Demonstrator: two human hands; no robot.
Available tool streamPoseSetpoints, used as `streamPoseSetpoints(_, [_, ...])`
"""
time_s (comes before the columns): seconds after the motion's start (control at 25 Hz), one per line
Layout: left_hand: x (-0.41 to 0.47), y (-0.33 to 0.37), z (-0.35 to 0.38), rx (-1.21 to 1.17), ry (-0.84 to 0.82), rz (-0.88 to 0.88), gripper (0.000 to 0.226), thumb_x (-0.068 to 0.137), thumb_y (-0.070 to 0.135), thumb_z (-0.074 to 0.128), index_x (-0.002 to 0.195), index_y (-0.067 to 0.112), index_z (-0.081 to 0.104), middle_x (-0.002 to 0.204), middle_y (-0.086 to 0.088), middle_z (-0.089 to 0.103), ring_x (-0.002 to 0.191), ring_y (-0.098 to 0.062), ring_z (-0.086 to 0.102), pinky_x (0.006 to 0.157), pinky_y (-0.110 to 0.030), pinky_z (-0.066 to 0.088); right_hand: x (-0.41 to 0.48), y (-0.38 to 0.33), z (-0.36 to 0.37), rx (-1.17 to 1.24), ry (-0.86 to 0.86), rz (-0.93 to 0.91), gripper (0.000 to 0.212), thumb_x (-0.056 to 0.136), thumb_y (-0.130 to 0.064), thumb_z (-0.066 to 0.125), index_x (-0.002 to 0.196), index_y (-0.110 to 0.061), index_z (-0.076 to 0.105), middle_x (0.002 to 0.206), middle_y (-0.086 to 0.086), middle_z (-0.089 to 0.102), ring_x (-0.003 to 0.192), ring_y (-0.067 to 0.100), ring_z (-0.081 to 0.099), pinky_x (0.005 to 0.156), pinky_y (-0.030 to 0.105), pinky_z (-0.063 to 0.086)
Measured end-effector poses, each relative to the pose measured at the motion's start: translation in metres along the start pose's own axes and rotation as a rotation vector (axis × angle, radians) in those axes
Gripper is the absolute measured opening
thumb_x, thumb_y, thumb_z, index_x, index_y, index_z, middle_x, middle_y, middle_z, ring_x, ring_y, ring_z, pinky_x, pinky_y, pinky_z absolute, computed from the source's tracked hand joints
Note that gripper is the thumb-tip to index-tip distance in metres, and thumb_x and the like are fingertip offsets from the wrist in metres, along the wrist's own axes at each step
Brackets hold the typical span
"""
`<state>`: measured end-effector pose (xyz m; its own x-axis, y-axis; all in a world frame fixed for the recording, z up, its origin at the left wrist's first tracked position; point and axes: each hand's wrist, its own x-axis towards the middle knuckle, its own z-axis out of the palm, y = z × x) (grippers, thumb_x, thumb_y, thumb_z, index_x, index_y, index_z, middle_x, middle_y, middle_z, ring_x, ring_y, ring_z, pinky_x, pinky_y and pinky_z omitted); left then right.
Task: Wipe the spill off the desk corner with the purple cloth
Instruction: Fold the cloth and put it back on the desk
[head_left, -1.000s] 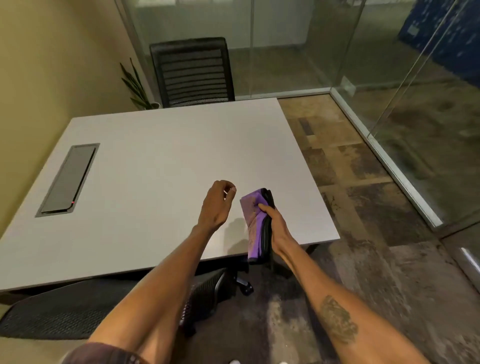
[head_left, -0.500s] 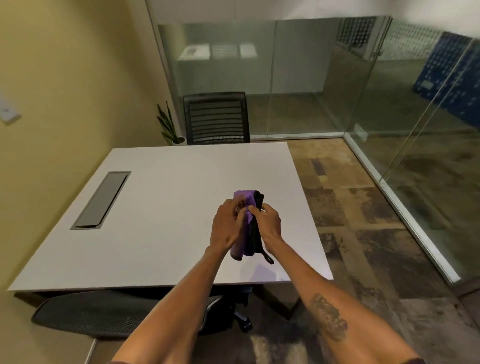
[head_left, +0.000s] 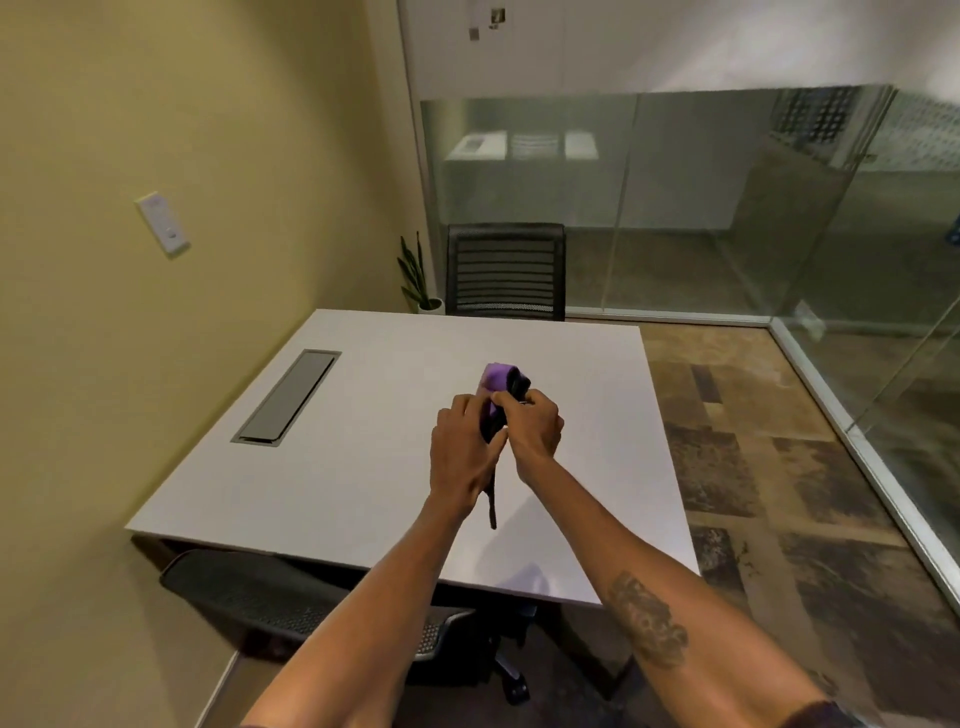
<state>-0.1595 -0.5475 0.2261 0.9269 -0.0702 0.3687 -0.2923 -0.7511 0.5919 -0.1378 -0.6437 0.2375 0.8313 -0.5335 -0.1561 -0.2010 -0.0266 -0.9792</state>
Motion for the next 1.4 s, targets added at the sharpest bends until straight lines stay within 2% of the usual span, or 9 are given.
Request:
streamPoseSetpoints(0.36, [0.033, -0.071, -0.064, 0.079, 0.075, -0.065, 0.032, 0.093, 0.019, 0.063, 0.125, 0.016, 0.062, 0.109, -0.006, 0.067, 0.092, -0.023, 0.061, 0.075, -0.030, 0.051, -0.020, -0.027, 0.094, 0.073, -0.200, -0.068, 0.017, 0.083, -0.028, 0.074, 0.088, -0.013, 0.067, 0.085, 0.004, 0.073, 0.084, 0.025, 0.072, 0.081, 0.045, 0.061])
streamPoseSetpoints(0.48, [0.048, -0.114, -0.090, 0.007, 0.149, -0.185, 0.020, 0.092, 0.016, 0.058, 0.109, 0.015, 0.068, 0.096, -0.005, 0.068, 0.083, -0.024, 0.062, 0.070, -0.031, 0.049, -0.024, -0.029, 0.134, 0.043, -0.352, -0.134, 0.026, 0.096, -0.037, 0.059, 0.094, -0.012, 0.067, 0.091, 0.003, 0.074, 0.088, 0.019, 0.072, 0.080, 0.036, 0.061])
streamPoseSetpoints(0.56, [0.059, -0.146, -0.107, -0.072, 0.177, -0.256, 0.021, 0.091, 0.016, 0.058, 0.108, 0.014, 0.070, 0.098, -0.004, 0.070, 0.084, -0.023, 0.063, 0.073, -0.033, 0.049, -0.022, -0.025, 0.163, -0.004, -0.344, -0.127, 0.028, 0.101, -0.033, 0.048, 0.095, -0.012, 0.066, 0.091, 0.003, 0.072, 0.086, 0.020, 0.069, 0.079, 0.037, 0.056])
streamPoseSetpoints(0.72, [0.083, -0.219, -0.145, -0.220, 0.150, -0.311, 0.034, 0.088, 0.020, 0.064, 0.121, 0.018, 0.072, 0.111, 0.003, 0.073, 0.089, -0.013, 0.066, 0.080, -0.029, 0.052, -0.014, -0.005, 0.230, -0.109, -0.364, -0.014, 0.020, 0.097, -0.016, 0.047, 0.103, -0.009, 0.064, 0.100, 0.007, 0.065, 0.089, 0.023, 0.059, 0.083, 0.041, 0.054])
streamPoseSetpoints(0.84, [0.100, -0.277, -0.168, -0.275, 0.097, -0.355, 0.035, 0.088, 0.021, 0.066, 0.122, 0.019, 0.073, 0.112, 0.004, 0.076, 0.090, -0.013, 0.069, 0.083, -0.031, 0.056, -0.016, 0.010, 0.284, -0.057, -0.451, 0.060, 0.019, 0.095, -0.017, 0.052, 0.101, -0.007, 0.067, 0.106, 0.010, 0.070, 0.095, 0.027, 0.066, 0.089, 0.042, 0.055])
streamPoseSetpoints(0.96, [0.106, -0.331, -0.181, -0.329, 0.055, -0.415, 0.034, 0.091, 0.020, 0.066, 0.124, 0.019, 0.073, 0.109, 0.004, 0.076, 0.093, -0.015, 0.072, 0.087, -0.034, 0.058, -0.019, 0.027, 0.331, 0.045, -0.529, 0.145, 0.017, 0.095, -0.018, 0.058, 0.103, -0.007, 0.069, 0.108, 0.009, 0.073, 0.099, 0.025, 0.070, 0.083, 0.036, 0.057])
streamPoseSetpoints(1.12, [0.105, -0.406, -0.186, -0.375, 0.034, -0.505, 0.031, 0.093, 0.020, 0.067, 0.123, 0.021, 0.073, 0.102, 0.009, 0.075, 0.094, -0.013, 0.072, 0.087, -0.033, 0.059, -0.022, 0.058, 0.389, 0.099, -0.628, 0.259, 0.019, 0.094, -0.018, 0.067, 0.107, -0.004, 0.068, 0.107, 0.010, 0.072, 0.094, 0.023, 0.069, 0.078, 0.033, 0.056])
streamPoseSetpoints(1.24, [0.098, -0.459, -0.185, -0.369, -0.012, -0.575, 0.033, 0.095, 0.019, 0.065, 0.128, 0.018, 0.070, 0.110, 0.006, 0.075, 0.095, -0.015, 0.071, 0.082, -0.025, 0.057, -0.030, 0.086, 0.427, 0.046, -0.658, 0.344, 0.023, 0.091, -0.011, 0.070, 0.110, 0.001, 0.067, 0.104, 0.013, 0.071, 0.090, 0.023, 0.068, 0.081, 0.033, 0.055])
streamPoseSetpoints(1.4, [0.088, -0.515, -0.179, -0.300, -0.034, -0.651, 0.033, 0.097, 0.020, 0.064, 0.129, 0.015, 0.069, 0.116, 0.000, 0.074, 0.091, -0.020, 0.072, 0.071, -0.019, 0.053, -0.040, 0.123, 0.470, -0.051, -0.640, 0.400, 0.009, 0.088, -0.003, 0.068, 0.097, -0.002, 0.069, 0.090, 0.010, 0.067, 0.072, 0.017, 0.063, 0.069, 0.026, 0.053])
